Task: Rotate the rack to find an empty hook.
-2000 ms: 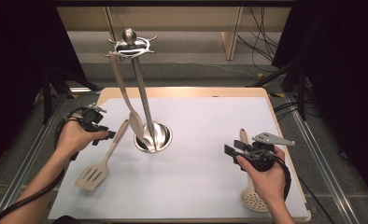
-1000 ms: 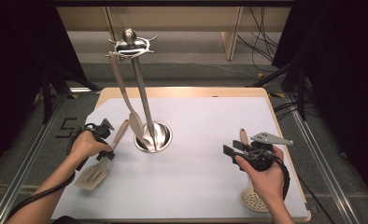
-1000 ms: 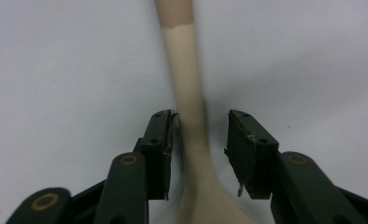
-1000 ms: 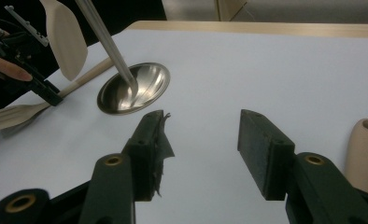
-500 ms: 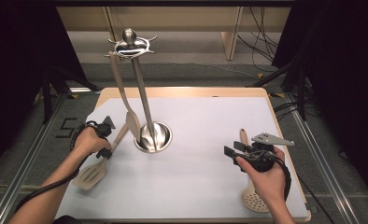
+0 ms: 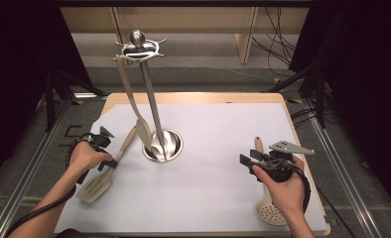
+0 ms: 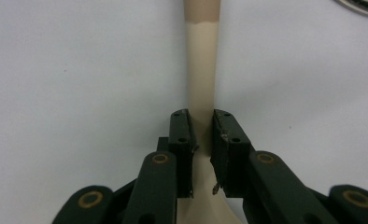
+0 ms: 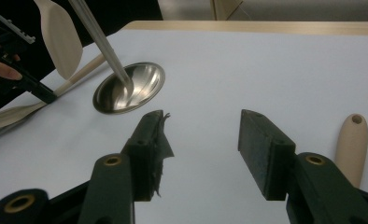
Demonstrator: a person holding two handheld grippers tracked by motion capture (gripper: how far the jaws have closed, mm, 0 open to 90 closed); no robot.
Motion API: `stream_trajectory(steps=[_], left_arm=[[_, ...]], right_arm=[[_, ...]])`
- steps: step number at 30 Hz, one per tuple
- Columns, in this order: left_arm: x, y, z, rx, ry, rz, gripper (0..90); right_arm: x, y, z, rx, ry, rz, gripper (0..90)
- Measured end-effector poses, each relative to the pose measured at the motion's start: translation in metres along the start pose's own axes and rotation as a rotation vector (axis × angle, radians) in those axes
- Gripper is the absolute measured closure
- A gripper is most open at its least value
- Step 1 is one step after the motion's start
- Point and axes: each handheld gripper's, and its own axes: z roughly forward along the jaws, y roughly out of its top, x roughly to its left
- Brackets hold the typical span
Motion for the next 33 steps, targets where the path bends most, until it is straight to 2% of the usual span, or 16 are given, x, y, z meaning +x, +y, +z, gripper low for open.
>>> stream_trajectory(steps=[1, 5, 6, 7, 8, 10, 13, 14, 19, 24, 25, 26, 27, 28, 29, 33], left_arm=[[0.002, -0.002, 0.0, -0.022, 0.003, 0.015, 78.1], [0.004, -0.01, -0.003, -0.073, -0.02, -0.015, 78.1], [0.004, -0.011, -0.004, -0.089, -0.023, -0.023, 78.1], [0.004, -0.012, -0.005, -0.101, -0.026, -0.027, 78.1], [0.002, -0.013, -0.005, -0.134, -0.028, -0.058, 78.1], [0.001, -0.015, -0.009, -0.166, -0.038, -0.071, 78.1], [0.003, -0.018, -0.015, -0.226, -0.048, -0.056, 78.1], [0.004, -0.018, -0.017, -0.247, -0.045, -0.038, 78.1], [0.003, -0.022, -0.023, -0.369, -0.066, -0.07, 78.1], [0.002, -0.025, -0.029, -0.44, -0.066, -0.05, 78.1], [0.001, -0.026, -0.029, -0.478, -0.064, -0.057, 78.1], [0.001, -0.026, -0.03, -0.495, -0.068, -0.054, 78.1], [-0.002, -0.025, -0.03, -0.538, -0.069, -0.087, 78.0], [-0.002, -0.025, -0.032, -0.565, -0.068, -0.088, 78.1], [-0.004, -0.026, -0.033, -0.585, -0.069, -0.1, 78.0], [-0.008, -0.028, -0.041, -0.667, -0.067, -0.095, 78.0]], right_arm=[[-0.001, 0.0, 0.0, -0.003, 0.001, -0.013, 51.6], [-0.001, 0.0, 0.0, -0.007, 0.009, -0.009, 51.6], [-0.001, 0.0, 0.0, -0.006, -0.003, -0.016, 51.6], [0.001, 0.0, 0.0, -0.004, 0.004, 0.001, 51.6], [0.002, 0.0, 0.0, -0.003, 0.01, 0.018, 51.6], [0.003, 0.0, 0.0, -0.005, 0.011, 0.016, 51.7], [0.002, 0.0, 0.0, -0.011, 0.007, 0.008, 51.7], [0.002, 0.0, 0.0, -0.008, 0.008, 0.008, 51.7], [0.002, 0.0, 0.0, -0.009, 0.006, 0.011, 51.7], [0.003, 0.0, 0.0, -0.012, -0.006, 0.004, 51.7], [0.003, 0.0, 0.0, -0.012, -0.003, 0.005, 51.7], [0.003, 0.0, 0.0, -0.015, -0.01, 0.0, 51.7], [0.002, 0.0, 0.0, -0.018, -0.011, -0.013, 51.7], [0.001, 0.001, 0.001, -0.021, -0.016, -0.028, 51.7], [0.001, 0.001, 0.001, -0.015, -0.005, -0.019, 51.8], [0.002, 0.001, 0.0, -0.014, 0.001, -0.012, 51.8]])
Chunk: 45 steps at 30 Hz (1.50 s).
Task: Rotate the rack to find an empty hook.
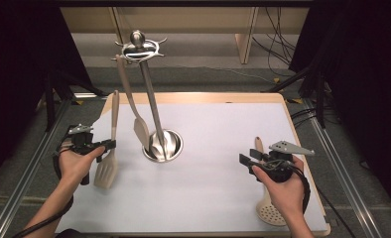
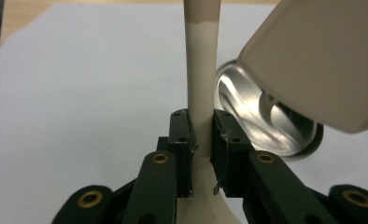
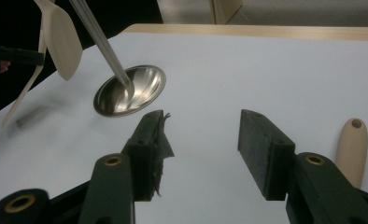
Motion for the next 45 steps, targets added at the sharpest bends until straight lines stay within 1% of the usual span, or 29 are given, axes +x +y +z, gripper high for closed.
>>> stream_trajectory(steps=[3, 7, 10, 11, 12, 13, 14, 15, 16, 19, 20, 23, 24, 25, 26, 29, 30, 31, 32, 33, 34, 35, 37, 38, 40, 41, 43, 44, 45], left_arm=[[-0.003, 0.001, -0.006, -0.046, -0.001, 0.006, 78.0], [-0.009, 0.002, -0.014, -0.101, 0.004, 0.036, 78.0], [-0.014, 0.002, -0.021, -0.143, 0.01, 0.044, 78.0], [-0.015, 0.001, -0.024, -0.156, 0.009, 0.047, 78.0], [-0.016, 0.001, -0.026, -0.167, 0.009, 0.053, 78.0], [-0.018, 0.001, -0.028, -0.179, 0.006, 0.055, 78.0], [-0.019, 0.0, -0.03, -0.195, 0.007, 0.053, 78.0], [-0.021, 0.0, -0.032, -0.203, 0.005, 0.056, 78.0], [-0.022, 0.0, -0.034, -0.224, -0.001, 0.06, 78.0], [-0.026, 0.0, -0.04, -0.258, -0.005, 0.075, 78.0], [-0.028, 0.0, -0.042, -0.268, -0.007, 0.079, 78.0], [-0.033, -0.001, -0.049, -0.279, -0.012, 0.094, 78.0], [-0.034, -0.003, -0.051, -0.287, -0.016, 0.101, 78.0], [-0.036, -0.004, -0.053, -0.293, -0.019, 0.108, 78.0], [-0.037, -0.005, -0.056, -0.3, -0.024, 0.111, 78.0], [-0.041, -0.009, -0.063, -0.313, -0.034, 0.127, 78.0], [-0.043, -0.011, -0.065, -0.312, -0.037, 0.133, 78.0], [-0.045, -0.013, -0.066, -0.319, -0.041, 0.137, 78.0], [-0.047, -0.014, -0.068, -0.314, -0.049, 0.144, 78.0], [-0.049, -0.015, -0.069, -0.317, -0.056, 0.146, 78.0], [-0.051, -0.017, -0.07, -0.323, -0.062, 0.147, 78.0], [-0.053, -0.018, -0.07, -0.317, -0.071, 0.153, 78.0], [-0.058, -0.019, -0.071, -0.313, -0.082, 0.162, 77.9], [-0.061, -0.02, -0.071, -0.317, -0.084, 0.159, 77.9], [-0.066, -0.021, -0.071, -0.314, -0.089, 0.161, 78.0], [-0.068, -0.021, -0.071, -0.312, -0.092, 0.171, 78.0], [-0.073, -0.022, -0.071, -0.314, -0.098, 0.182, 77.9], [-0.075, -0.022, -0.071, -0.315, -0.101, 0.189, 77.9], [-0.076, -0.022, -0.071, -0.304, -0.101, 0.206, 77.9]], right_arm=[[0.0, 0.0, -0.001, -0.003, 0.005, -0.004, 51.8], [0.0, 0.0, 0.0, -0.008, -0.004, -0.018, 51.8], [0.001, 0.0, 0.0, -0.004, 0.001, -0.008, 51.8], [0.001, 0.0, 0.001, -0.006, -0.002, -0.008, 51.8], [0.0, 0.0, 0.0, -0.004, -0.006, -0.022, 51.8], [0.0, 0.0, 0.001, -0.004, -0.009, -0.022, 51.8], [0.001, 0.0, 0.0, -0.006, -0.002, -0.02, 51.8], [0.001, 0.0, 0.0, -0.007, -0.001, -0.019, 51.8], [0.001, 0.0, 0.001, -0.002, -0.01, -0.018, 51.9], [0.001, 0.0, 0.0, -0.006, -0.002, -0.025, 51.9], [0.002, 0.0, 0.001, -0.004, 0.0, -0.016, 51.9], [0.002, -0.001, 0.002, 0.001, 0.006, -0.012, 51.9], [0.004, -0.001, 0.002, 0.003, 0.013, 0.001, 51.9], [0.002, -0.001, 0.002, -0.004, 0.003, -0.021, 51.9], [0.005, -0.001, 0.002, 0.008, 0.004, 0.01, 51.9], [0.006, -0.001, 0.003, -0.003, 0.015, 0.016, 51.9], [0.004, -0.001, 0.004, -0.002, 0.003, -0.026, 51.9], [0.005, 0.0, 0.003, 0.013, 0.001, -0.022, 52.0], [0.006, -0.001, 0.004, 0.004, 0.014, -0.013, 51.9], [0.006, -0.001, 0.005, 0.002, 0.008, -0.02, 51.9], [0.008, -0.001, 0.005, 0.013, 0.005, 0.002, 52.0], [0.009, -0.001, 0.004, 0.023, 0.01, 0.007, 52.0], [0.008, -0.001, 0.006, 0.009, 0.017, -0.022, 51.9], [0.009, -0.001, 0.006, 0.013, 0.009, -0.027, 51.9], [0.01, -0.001, 0.007, 0.015, 0.015, -0.027, 51.9], [0.01, -0.002, 0.007, 0.011, 0.015, -0.036, 51.9], [0.011, -0.001, 0.007, 0.02, 0.026, -0.024, 51.9], [0.01, -0.001, 0.007, 0.017, 0.023, -0.036, 51.9], [0.01, -0.001, 0.007, 0.019, 0.021, -0.037, 51.9]])
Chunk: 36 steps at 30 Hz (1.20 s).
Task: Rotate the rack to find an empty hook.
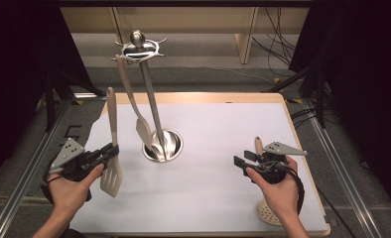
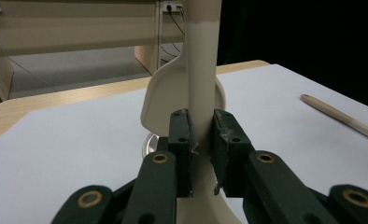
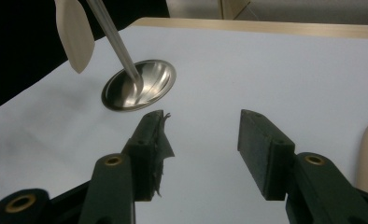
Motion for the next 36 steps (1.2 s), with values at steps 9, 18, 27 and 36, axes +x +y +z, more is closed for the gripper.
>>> stream_trajectory(steps=[9, 18, 27, 36], left_arm=[[-0.014, 0.001, 0.004, -0.009, -0.042, 0.002, 77.9], [-0.029, 0.005, 0.016, 0.001, -0.091, 0.028, 77.9], [-0.049, 0.013, 0.039, 0.019, -0.148, 0.06, 77.9], [-0.071, 0.022, 0.061, 0.028, -0.196, 0.078, 77.9]], right_arm=[[0.003, 0.0, 0.0, -0.003, 0.006, 0.023, 51.9], [0.009, 0.004, 0.002, -0.01, 0.018, -0.007, 52.1], [0.023, 0.014, 0.002, -0.034, 0.046, -0.022, 52.3], [0.038, 0.036, 0.007, -0.065, 0.078, -0.07, 52.7]])
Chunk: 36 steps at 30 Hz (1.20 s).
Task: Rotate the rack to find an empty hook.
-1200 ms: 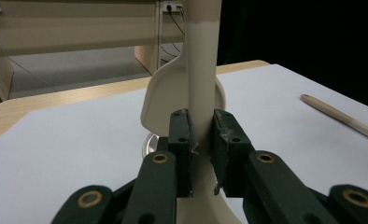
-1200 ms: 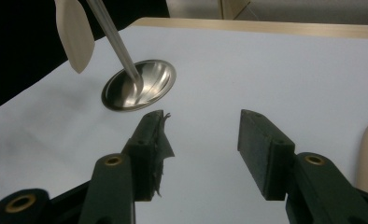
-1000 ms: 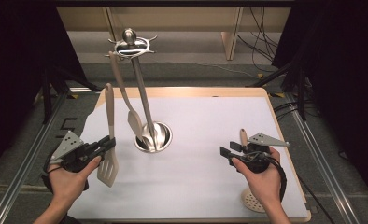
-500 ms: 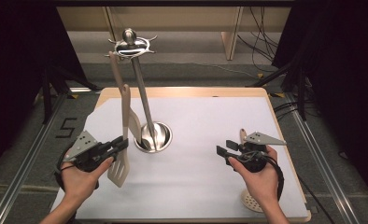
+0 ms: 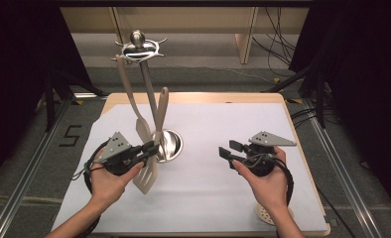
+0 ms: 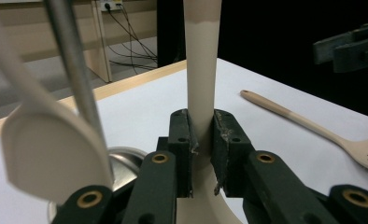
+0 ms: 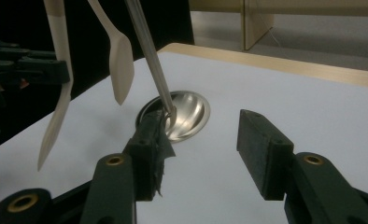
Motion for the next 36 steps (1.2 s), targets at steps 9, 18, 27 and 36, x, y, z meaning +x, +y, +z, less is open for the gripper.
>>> stream_trajectory(steps=[9, 18, 27, 36], left_arm=[[-0.018, 0.004, 0.023, 0.015, -0.059, 0.039, 77.9], [-0.032, -0.001, 0.035, 0.052, -0.107, 0.07, 77.9], [-0.048, -0.007, 0.044, 0.074, -0.158, 0.098, 77.9], [-0.062, -0.011, 0.047, 0.087, -0.189, 0.146, 77.8]], right_arm=[[0.016, 0.015, 0.011, -0.016, 0.042, 0.0, 52.9], [0.03, 0.024, 0.017, -0.051, 0.088, -0.001, 52.4], [0.037, 0.023, 0.02, -0.067, 0.092, -0.009, 52.2], [0.041, 0.026, 0.017, -0.074, 0.1, 0.001, 58.6]])
